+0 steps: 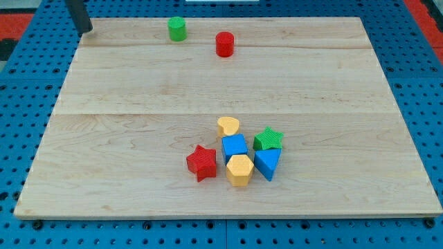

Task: Move green circle to center

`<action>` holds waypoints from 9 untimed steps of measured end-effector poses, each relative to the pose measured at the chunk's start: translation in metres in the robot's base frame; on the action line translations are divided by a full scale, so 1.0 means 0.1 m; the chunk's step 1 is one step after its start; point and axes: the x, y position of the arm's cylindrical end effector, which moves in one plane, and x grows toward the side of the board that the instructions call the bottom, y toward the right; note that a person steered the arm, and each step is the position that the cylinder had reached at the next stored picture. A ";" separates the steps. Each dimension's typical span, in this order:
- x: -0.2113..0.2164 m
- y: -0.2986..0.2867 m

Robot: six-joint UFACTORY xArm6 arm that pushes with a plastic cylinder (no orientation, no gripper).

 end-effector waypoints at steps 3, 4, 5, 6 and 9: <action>-0.02 2.06; 0.56 1.98; 1.03 1.94; 0.72 1.94; 1.64 2.02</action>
